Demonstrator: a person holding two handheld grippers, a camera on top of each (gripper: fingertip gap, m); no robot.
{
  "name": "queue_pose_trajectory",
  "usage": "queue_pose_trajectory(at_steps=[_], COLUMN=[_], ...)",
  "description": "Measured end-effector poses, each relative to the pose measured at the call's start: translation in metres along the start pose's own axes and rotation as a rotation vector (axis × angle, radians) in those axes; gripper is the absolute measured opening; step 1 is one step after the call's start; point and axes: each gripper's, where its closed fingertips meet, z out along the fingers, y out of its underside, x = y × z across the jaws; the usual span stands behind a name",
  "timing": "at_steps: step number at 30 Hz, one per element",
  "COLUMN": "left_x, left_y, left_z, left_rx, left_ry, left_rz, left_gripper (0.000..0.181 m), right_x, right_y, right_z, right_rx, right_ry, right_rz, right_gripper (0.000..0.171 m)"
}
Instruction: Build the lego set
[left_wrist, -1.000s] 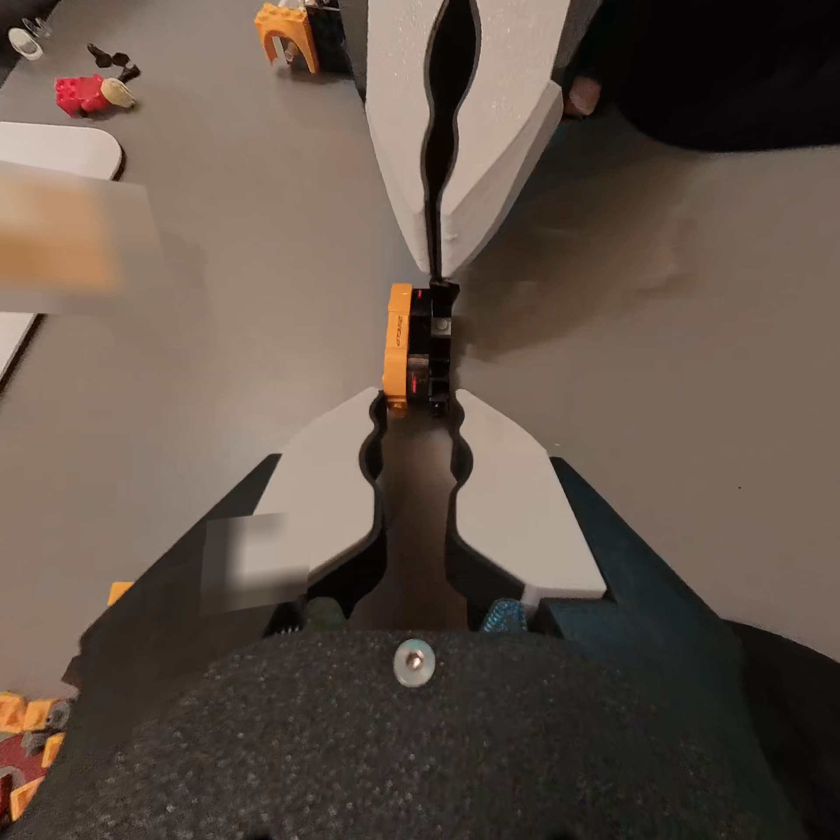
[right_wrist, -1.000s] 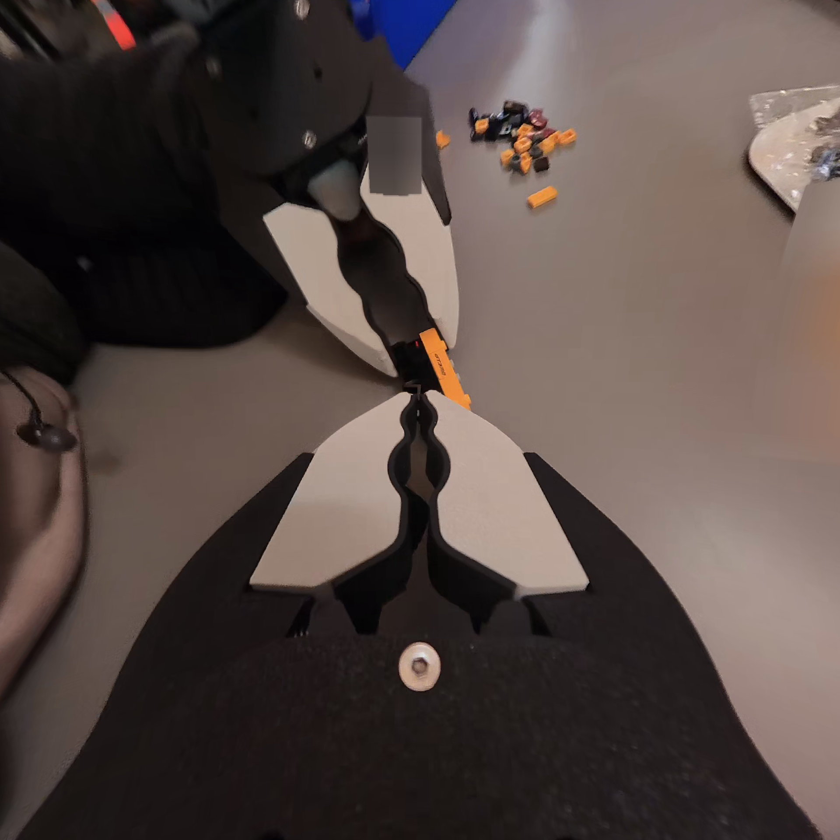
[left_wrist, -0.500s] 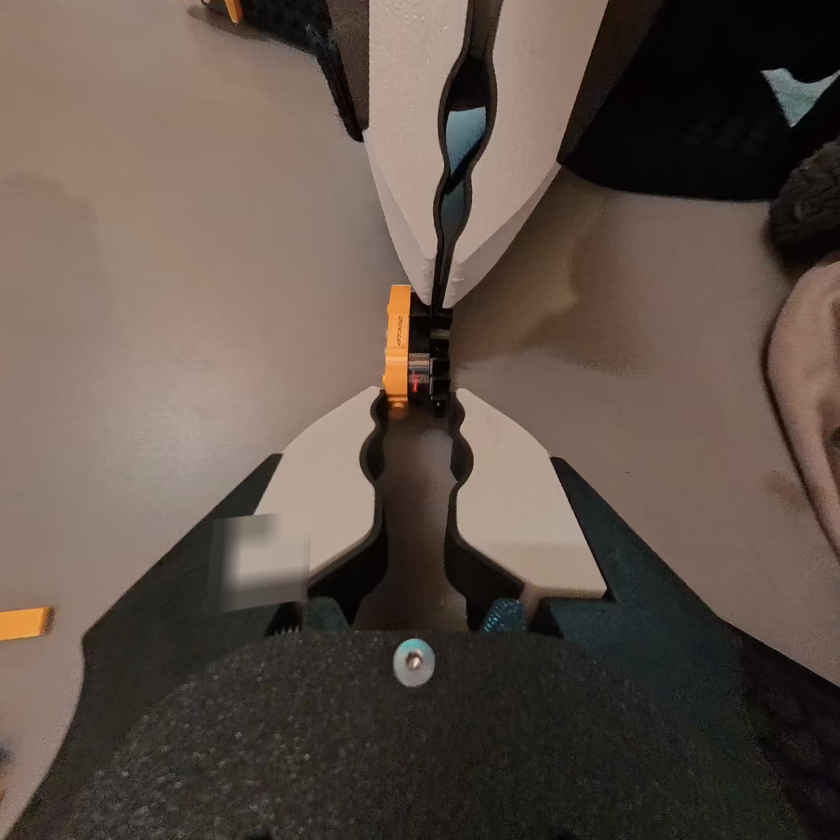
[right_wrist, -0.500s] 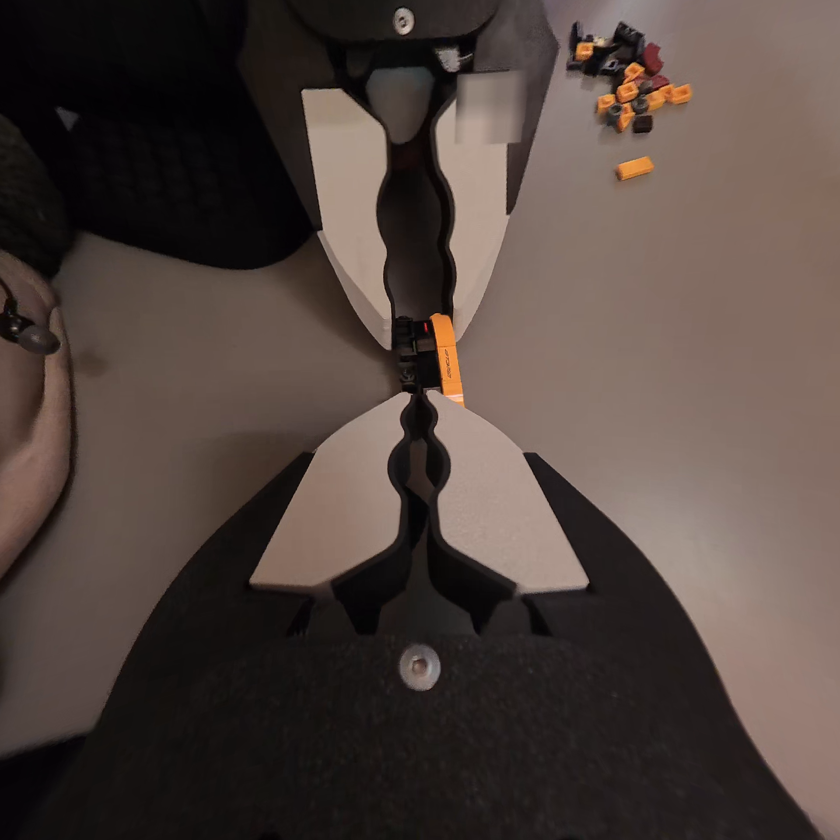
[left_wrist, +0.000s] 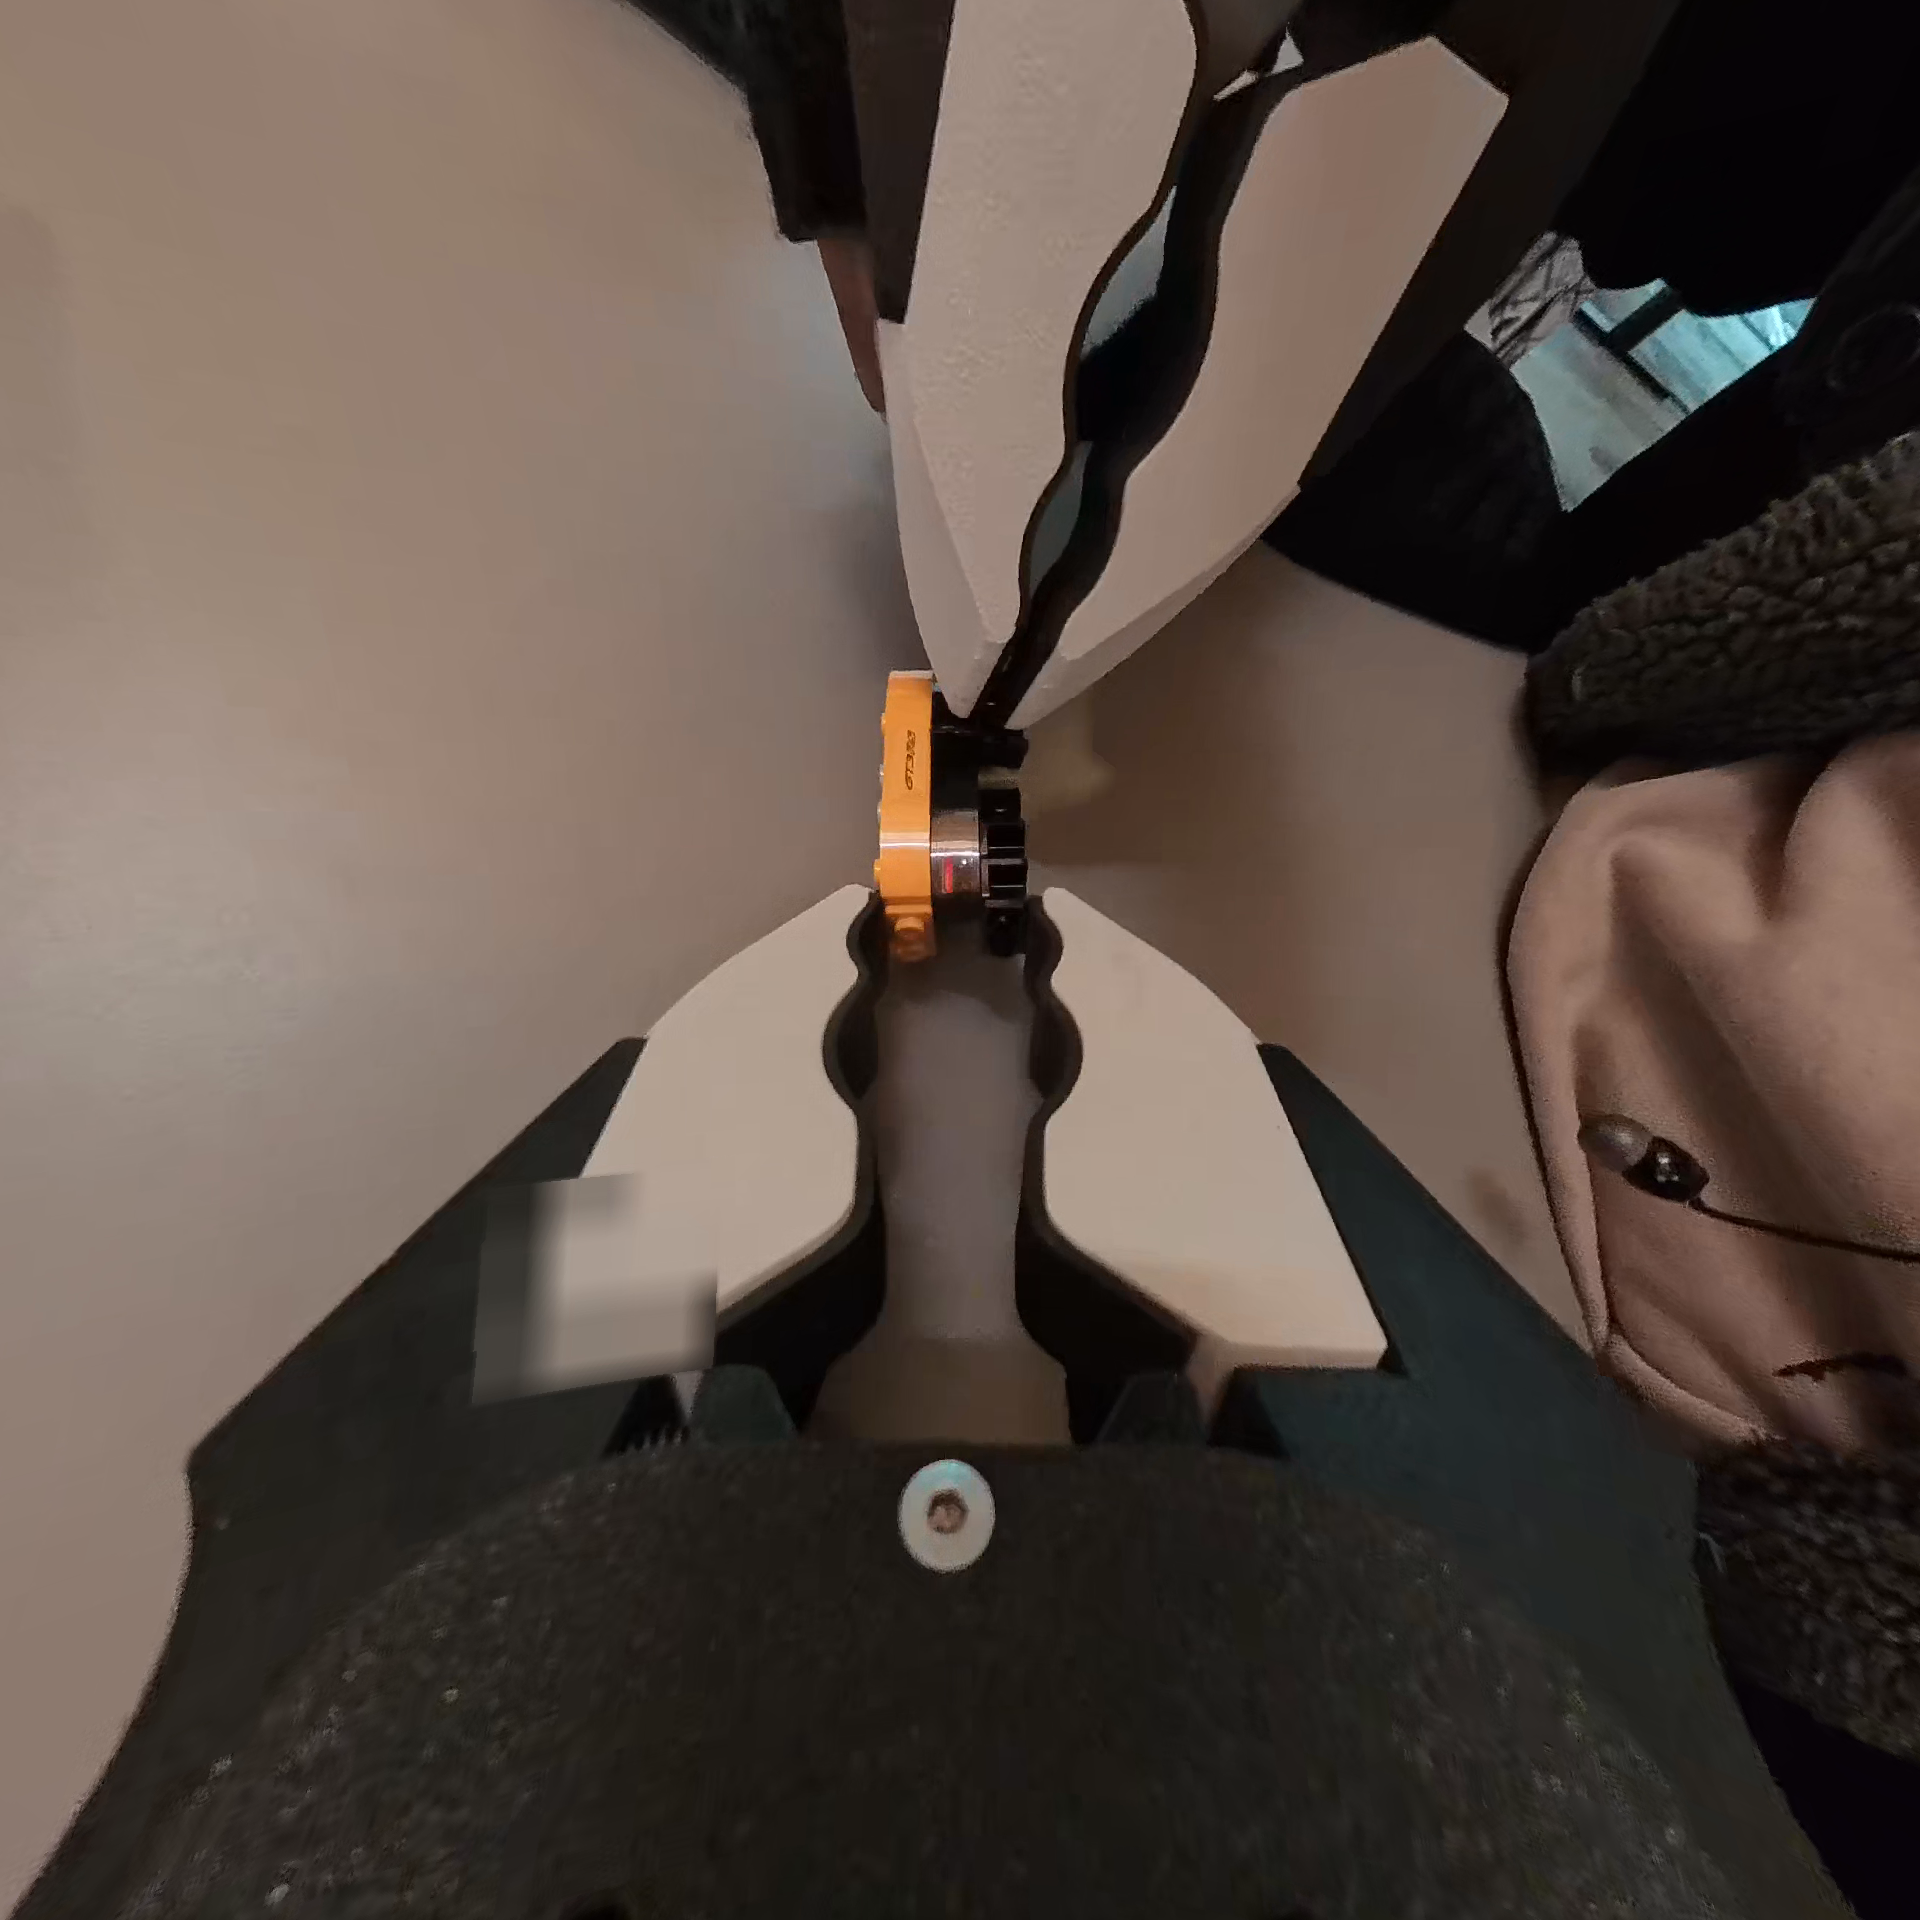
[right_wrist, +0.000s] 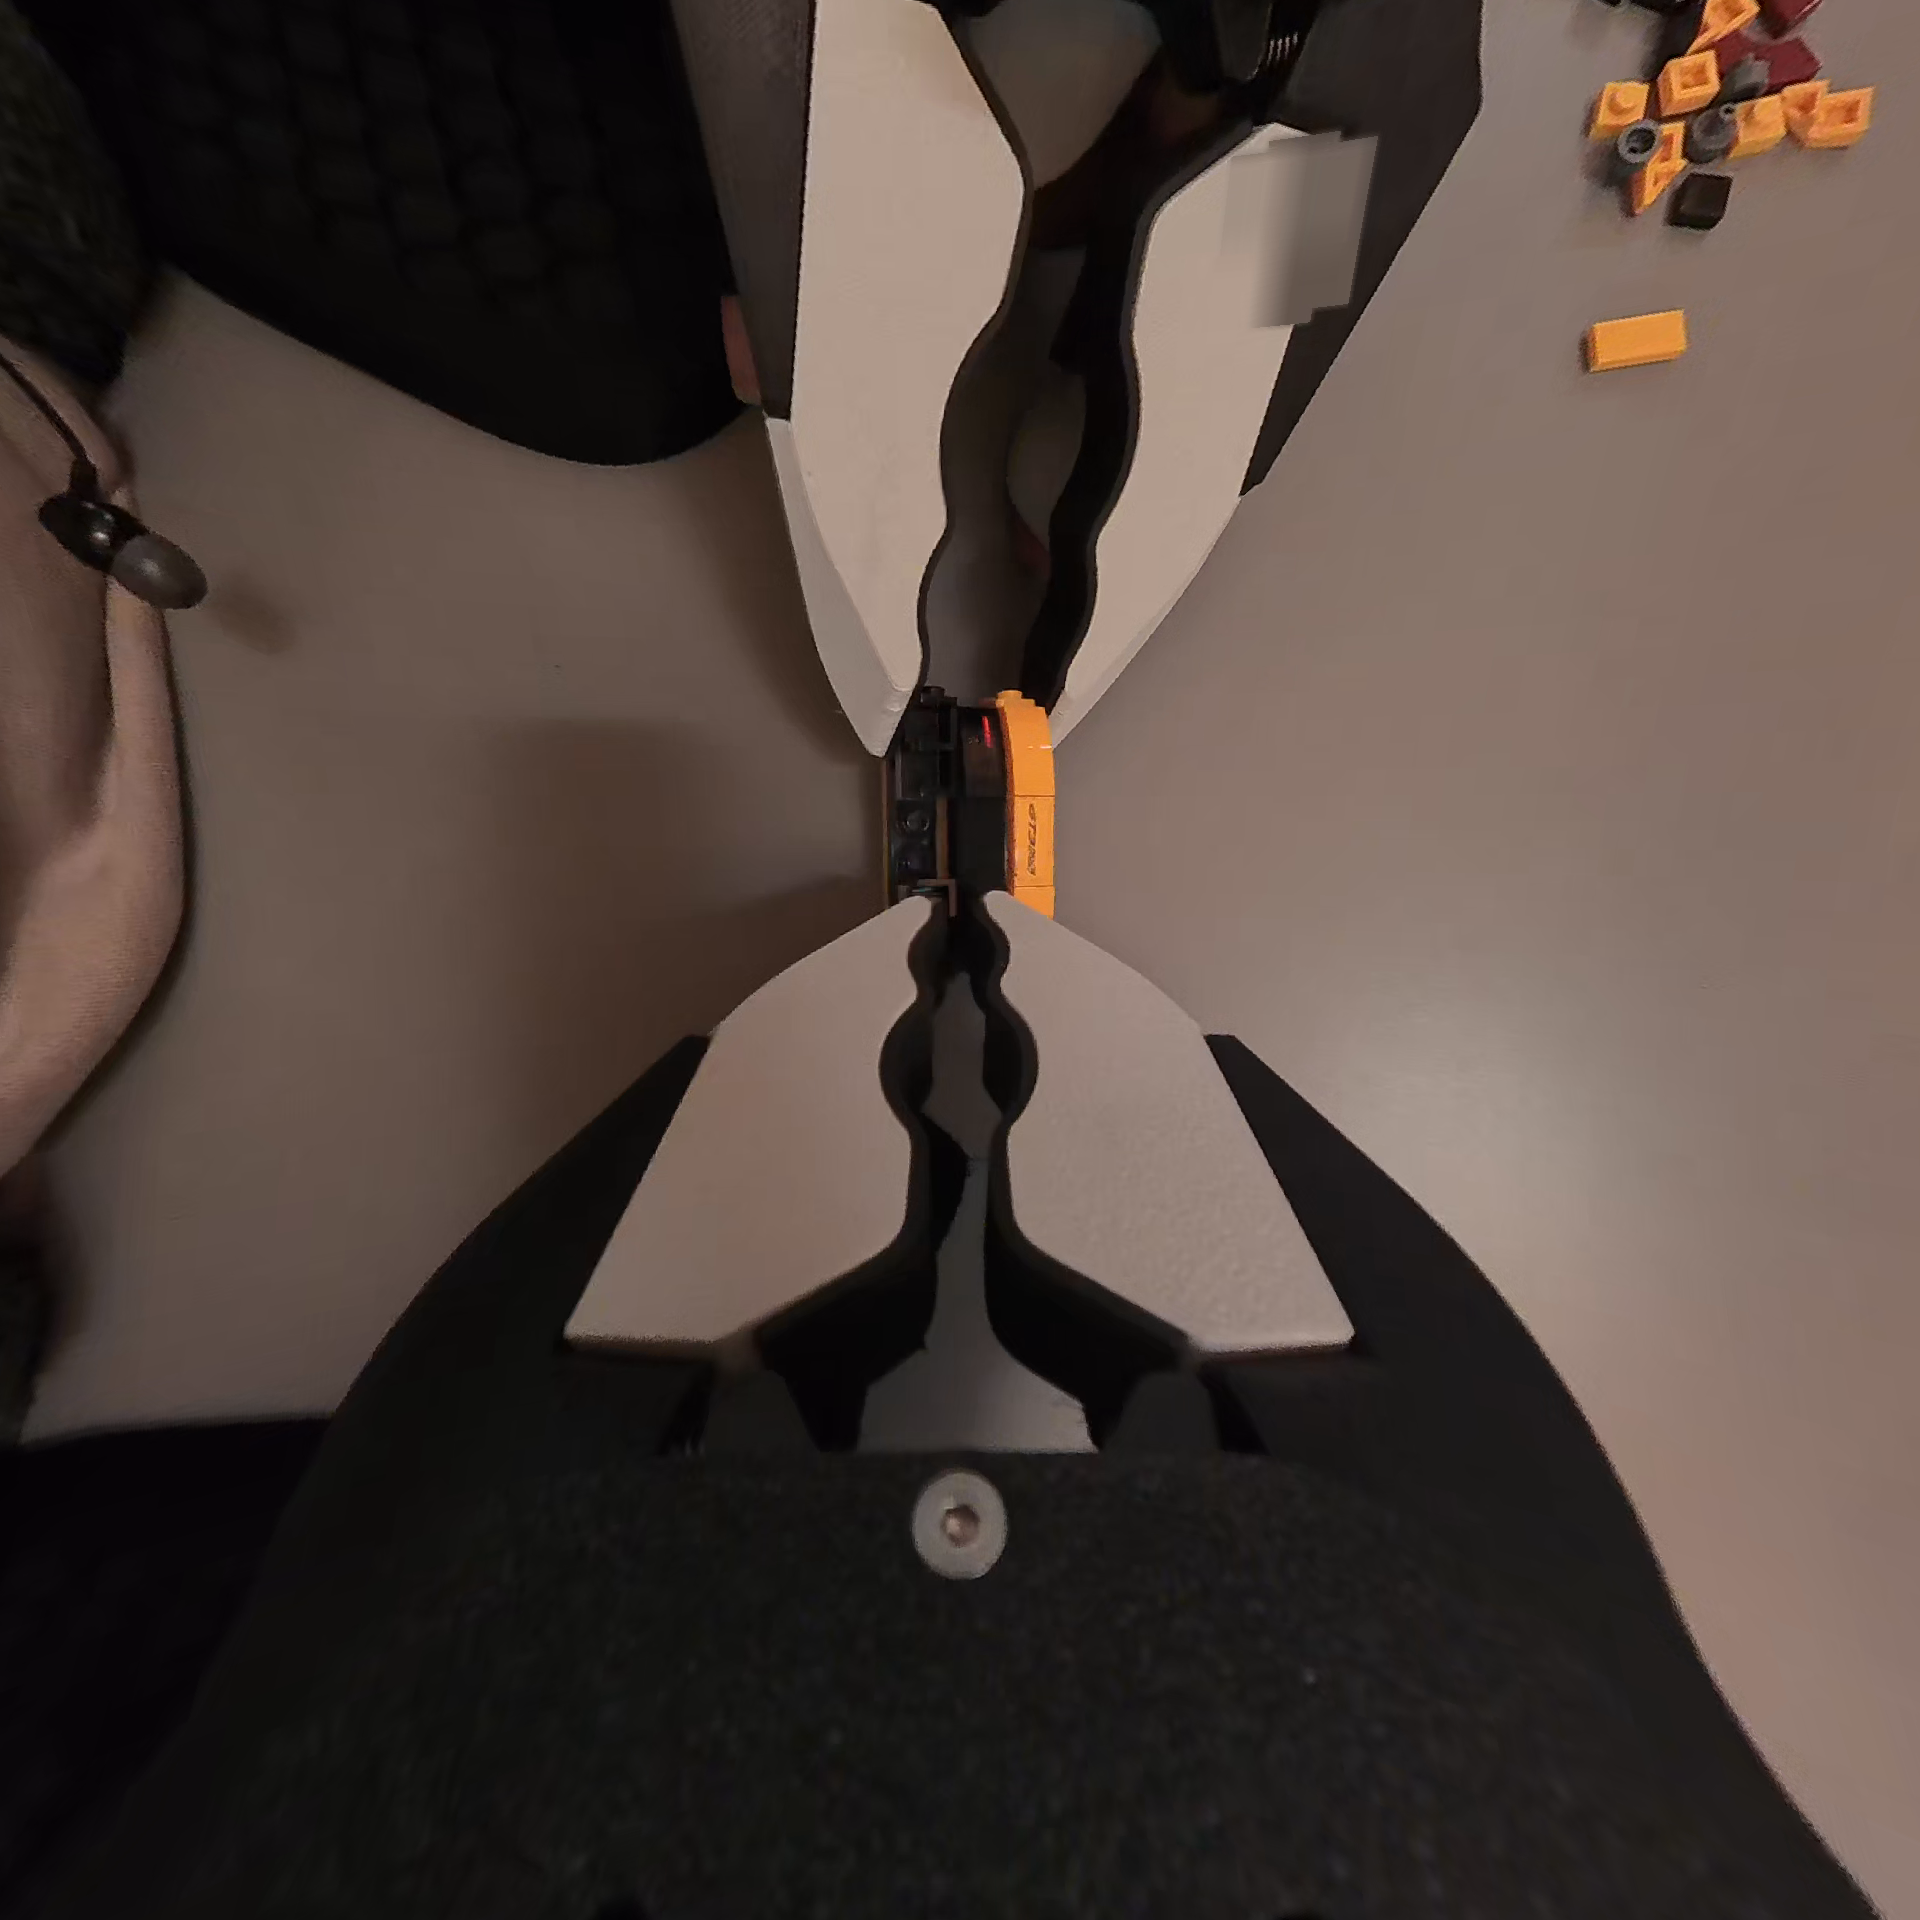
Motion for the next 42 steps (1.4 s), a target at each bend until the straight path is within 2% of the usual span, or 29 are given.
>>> queue_pose_trajectory(at_steps=[9,11,18,23,36,42], left_x=[-0.003,-0.005,-0.011,-0.014,-0.014,-0.015], left_y=[-0.003,-0.003,-0.008,-0.009,-0.010,-0.011], left_z=[-0.002,-0.002,-0.004,-0.004,-0.004,-0.005], left_rx=[0.022,0.025,0.069,0.077,0.083,0.093], left_ry=[0.016,0.020,0.053,0.048,0.060,0.070], left_rz=[-0.113,-0.145,-0.344,-0.390,-0.416,-0.430], left_gripper=[0.025,0.025,0.025,0.025,0.025,0.025], right_x=[0.000,0.002,0.010,0.018,0.021,0.022], right_y=[-0.003,-0.007,-0.006,-0.004,-0.002,-0.001], right_z=[-0.007,-0.012,-0.011,-0.001,0.006,0.005], right_rx=[0.064,0.101,0.050,-0.018,-0.074,-0.037], right_ry=[0.006,0.047,0.438,0.617,0.658,0.647], right_rz=[0.012,-0.008,-0.230,-0.327,-0.376,-0.293], right_gripper=[0.007,0.014,0.029,0.034,0.023,0.023])
